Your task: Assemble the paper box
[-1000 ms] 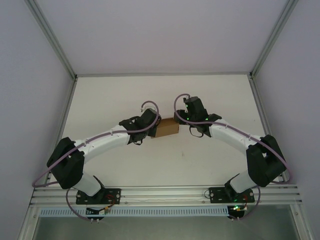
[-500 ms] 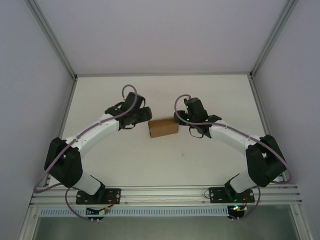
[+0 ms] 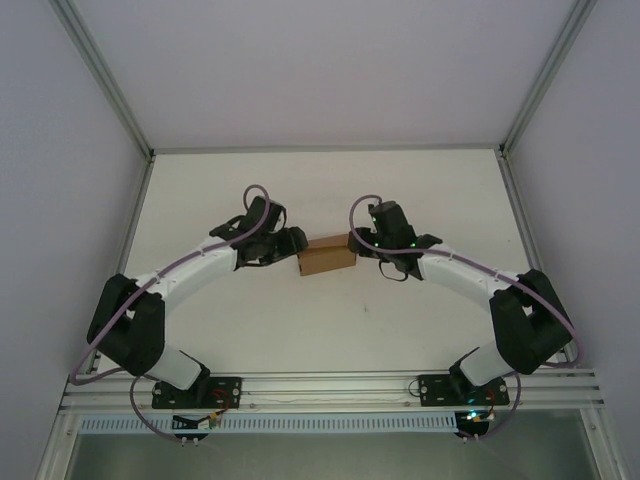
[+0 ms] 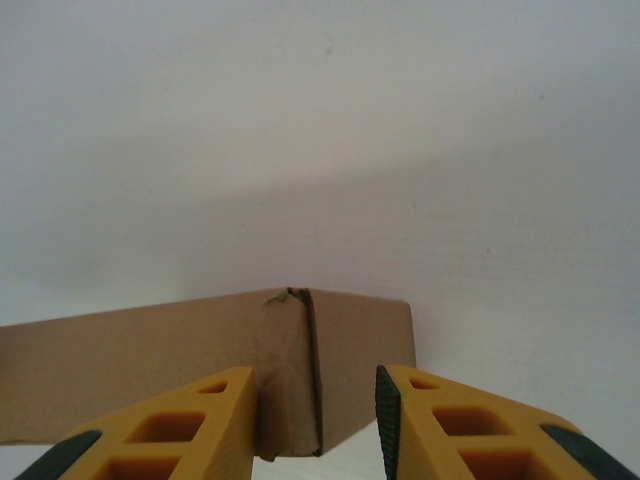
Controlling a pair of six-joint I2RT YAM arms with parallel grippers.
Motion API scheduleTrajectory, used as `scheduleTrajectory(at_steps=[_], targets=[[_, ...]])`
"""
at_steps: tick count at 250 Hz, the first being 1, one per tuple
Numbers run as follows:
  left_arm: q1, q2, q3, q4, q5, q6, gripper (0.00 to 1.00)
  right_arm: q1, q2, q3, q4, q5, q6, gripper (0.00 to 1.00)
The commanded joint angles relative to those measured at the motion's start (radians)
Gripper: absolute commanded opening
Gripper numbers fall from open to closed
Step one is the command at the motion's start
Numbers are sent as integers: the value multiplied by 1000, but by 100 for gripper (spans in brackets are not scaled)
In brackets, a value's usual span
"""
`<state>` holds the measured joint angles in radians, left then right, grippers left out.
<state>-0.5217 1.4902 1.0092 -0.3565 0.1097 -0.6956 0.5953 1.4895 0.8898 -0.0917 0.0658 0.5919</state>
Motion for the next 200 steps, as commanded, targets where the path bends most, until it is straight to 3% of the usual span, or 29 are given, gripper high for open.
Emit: scheduleTrajectory(at_steps=[1, 67, 106, 160, 200], targets=[[6, -24, -53, 2, 12, -33, 60, 1, 24, -44, -107, 2, 11, 36], [15, -27, -182, 127, 17, -79, 50, 1, 52, -75, -84, -6, 21, 33], [23, -27, -279, 255, 49, -66, 30, 0, 68, -92, -66, -5, 41, 28], [27, -1, -435, 501, 81, -46, 12, -8, 79, -124, -42, -1, 82, 25], [27, 13, -475, 525, 75, -35, 12, -30, 67, -140, -36, -31, 103, 24]])
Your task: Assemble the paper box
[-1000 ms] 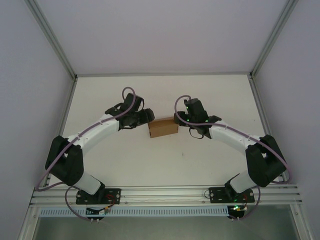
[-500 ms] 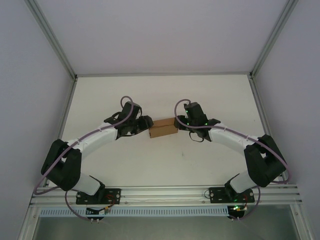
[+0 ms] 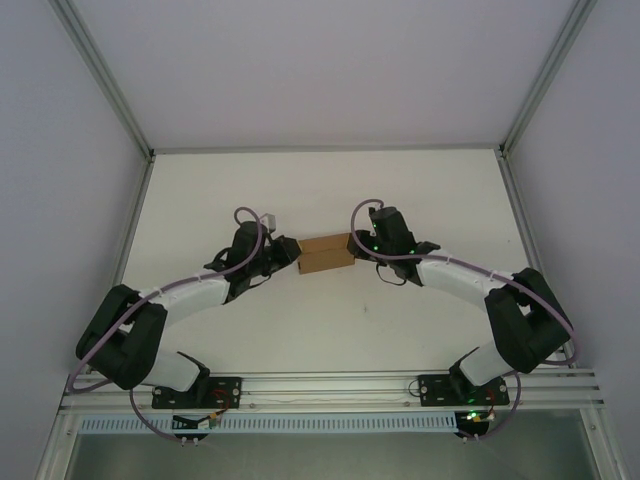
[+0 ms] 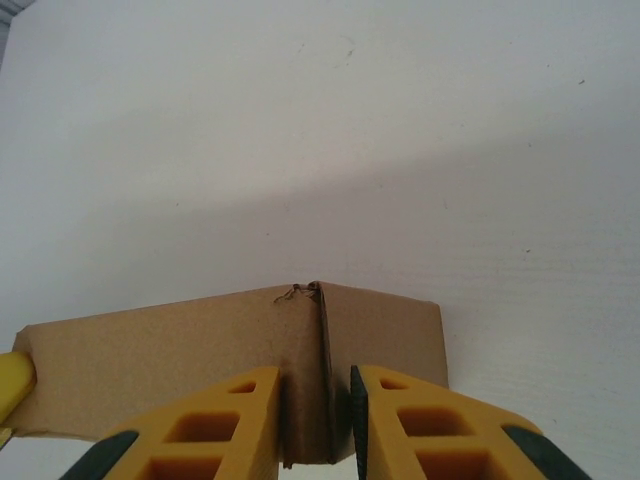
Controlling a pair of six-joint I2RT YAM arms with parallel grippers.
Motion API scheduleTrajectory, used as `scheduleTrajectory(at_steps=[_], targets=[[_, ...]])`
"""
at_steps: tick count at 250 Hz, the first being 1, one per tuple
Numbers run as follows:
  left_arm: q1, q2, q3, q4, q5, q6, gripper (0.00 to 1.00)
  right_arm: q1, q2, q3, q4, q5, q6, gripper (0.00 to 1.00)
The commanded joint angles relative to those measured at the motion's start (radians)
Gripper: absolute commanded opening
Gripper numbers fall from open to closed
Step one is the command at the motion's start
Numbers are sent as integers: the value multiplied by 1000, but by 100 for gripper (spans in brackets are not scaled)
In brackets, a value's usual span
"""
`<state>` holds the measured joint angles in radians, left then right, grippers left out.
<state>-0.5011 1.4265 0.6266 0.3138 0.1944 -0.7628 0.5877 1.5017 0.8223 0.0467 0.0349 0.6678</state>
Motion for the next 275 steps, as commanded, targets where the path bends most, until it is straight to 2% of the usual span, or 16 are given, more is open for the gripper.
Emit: scheduleTrajectory(at_steps=[1, 18, 34, 75, 106, 125, 171, 185, 228, 248, 275], targets=[[6, 77, -92, -147, -12, 32, 12, -24, 53, -74, -174, 0, 28, 24], [7, 80, -95, -184, -39, 36, 17, -45, 40, -88, -162, -20, 40, 25], [7, 85, -97, -213, -51, 38, 26, -65, 35, -102, -149, -48, 56, 25], [6, 83, -111, -239, -53, 34, 30, -93, 38, -131, -125, -72, 81, 26], [6, 71, -172, -158, -73, 35, 32, -110, 49, -157, -93, -91, 82, 26], [7, 78, -221, -34, -42, 58, 23, -135, 66, -179, -51, -134, 84, 22], [5, 119, -240, 72, 8, 98, 21, -149, 74, -209, 18, -185, 91, 15], [5, 122, -242, 73, -16, 105, 14, -150, 79, -208, 16, -184, 90, 13], [-1, 118, -247, 79, -44, 119, 3, -152, 106, -213, 34, -198, 97, 9], [-10, 118, -227, 37, -63, 133, 0, -152, 121, -204, 29, -208, 95, 8], [-17, 104, -185, -20, -58, 153, 2, -151, 119, -182, 12, -214, 95, 9]])
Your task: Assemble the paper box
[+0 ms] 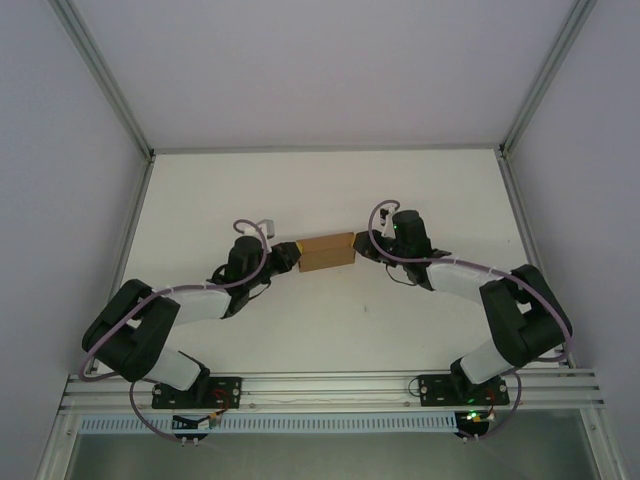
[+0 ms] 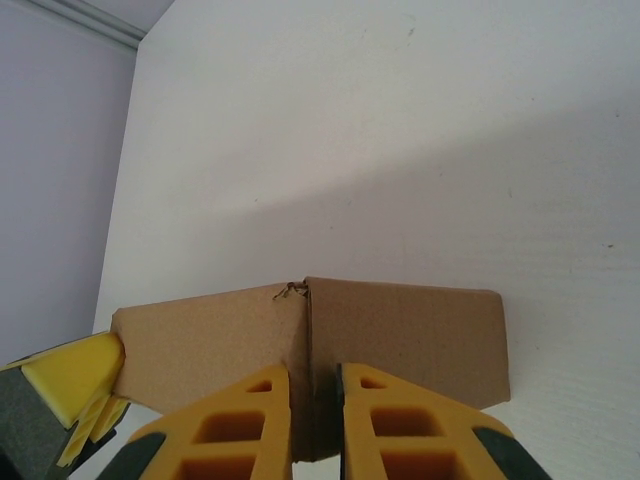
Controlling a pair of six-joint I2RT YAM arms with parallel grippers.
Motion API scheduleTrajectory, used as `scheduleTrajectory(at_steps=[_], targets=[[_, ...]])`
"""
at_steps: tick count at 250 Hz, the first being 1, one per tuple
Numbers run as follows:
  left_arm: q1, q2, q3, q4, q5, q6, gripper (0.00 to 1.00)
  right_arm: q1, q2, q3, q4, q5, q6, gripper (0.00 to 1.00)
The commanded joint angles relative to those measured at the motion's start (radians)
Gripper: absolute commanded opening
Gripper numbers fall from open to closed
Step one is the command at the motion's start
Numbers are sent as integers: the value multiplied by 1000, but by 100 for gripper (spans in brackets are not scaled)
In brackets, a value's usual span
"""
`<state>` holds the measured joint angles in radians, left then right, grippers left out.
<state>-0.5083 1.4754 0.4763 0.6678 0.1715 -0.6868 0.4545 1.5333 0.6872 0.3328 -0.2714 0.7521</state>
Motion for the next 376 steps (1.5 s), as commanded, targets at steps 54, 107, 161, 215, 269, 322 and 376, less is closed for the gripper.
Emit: scheduleTrajectory(at_steps=[54, 107, 161, 215, 269, 322, 376], targets=[[-34, -9, 131, -558, -52, 132, 34, -19, 38, 47, -330, 44, -9, 18], [-36, -30, 285, -655, -37, 168, 51, -18, 14, 155, -349, -21, -31, 38], [-36, -54, 394, -718, -73, 204, 76, -18, -7, 231, -350, -28, -54, 47], [-37, -79, 440, -797, -115, 224, 89, -19, -20, 258, -383, 6, -69, 51], [-31, -91, 374, -790, -119, 190, 77, -20, -14, 240, -425, 91, -87, 44], [-27, -55, 343, -748, -70, 157, 68, -32, -15, 207, -413, 87, -74, 42], [-23, -43, 305, -689, -40, 135, 62, -35, 2, 177, -394, 55, -57, 40]])
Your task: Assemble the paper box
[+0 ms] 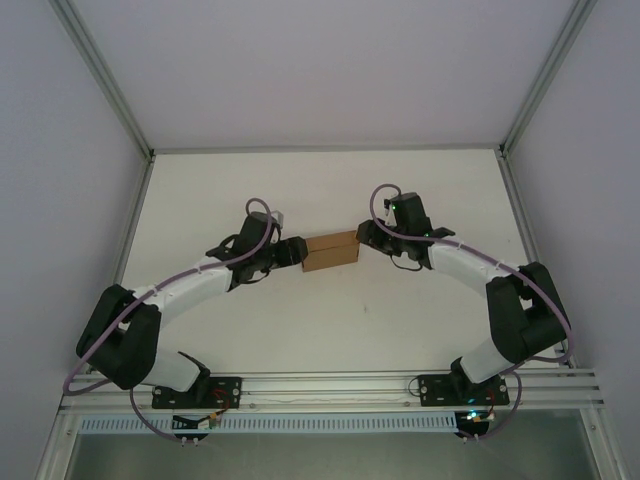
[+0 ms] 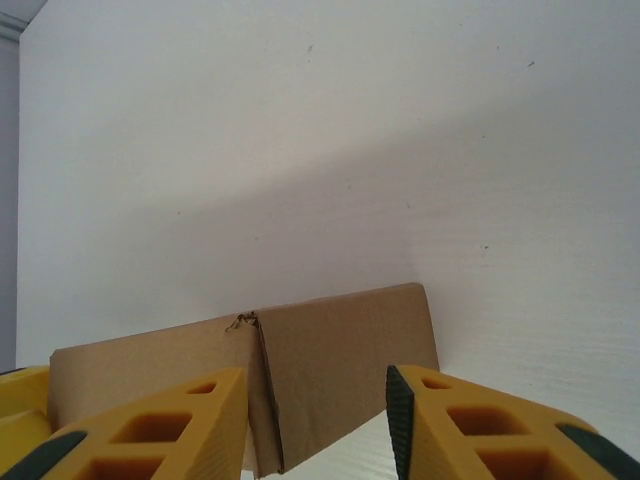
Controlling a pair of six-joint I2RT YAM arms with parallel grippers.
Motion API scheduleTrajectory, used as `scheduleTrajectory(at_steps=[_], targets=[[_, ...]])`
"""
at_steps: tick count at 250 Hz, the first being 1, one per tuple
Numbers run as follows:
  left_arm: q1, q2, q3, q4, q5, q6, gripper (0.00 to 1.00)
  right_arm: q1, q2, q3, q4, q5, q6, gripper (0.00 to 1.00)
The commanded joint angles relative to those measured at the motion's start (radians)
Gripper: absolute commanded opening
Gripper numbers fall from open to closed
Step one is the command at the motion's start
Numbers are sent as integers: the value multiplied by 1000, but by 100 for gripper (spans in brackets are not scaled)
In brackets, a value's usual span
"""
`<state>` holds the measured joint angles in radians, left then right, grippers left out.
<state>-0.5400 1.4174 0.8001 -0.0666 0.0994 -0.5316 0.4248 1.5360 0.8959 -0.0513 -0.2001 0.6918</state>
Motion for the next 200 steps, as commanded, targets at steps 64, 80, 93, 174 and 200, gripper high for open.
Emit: scheduleTrajectory(at_steps=[64, 80, 93, 174, 200], targets=[[15, 46, -55, 84, 68, -47, 48, -3, 8, -146, 67, -26, -21, 35], [18, 42, -67, 88, 66, -53, 46, -1, 22, -199, 123, -23, -56, 31], [20, 43, -74, 86, 68, -54, 45, 9, 33, -241, 166, -15, -75, 30], [20, 56, -96, 65, 79, -75, 31, 66, 96, -356, 314, 113, -215, 23], [21, 42, -96, 34, 47, -70, 25, 65, 68, -379, 349, 127, -220, 23]])
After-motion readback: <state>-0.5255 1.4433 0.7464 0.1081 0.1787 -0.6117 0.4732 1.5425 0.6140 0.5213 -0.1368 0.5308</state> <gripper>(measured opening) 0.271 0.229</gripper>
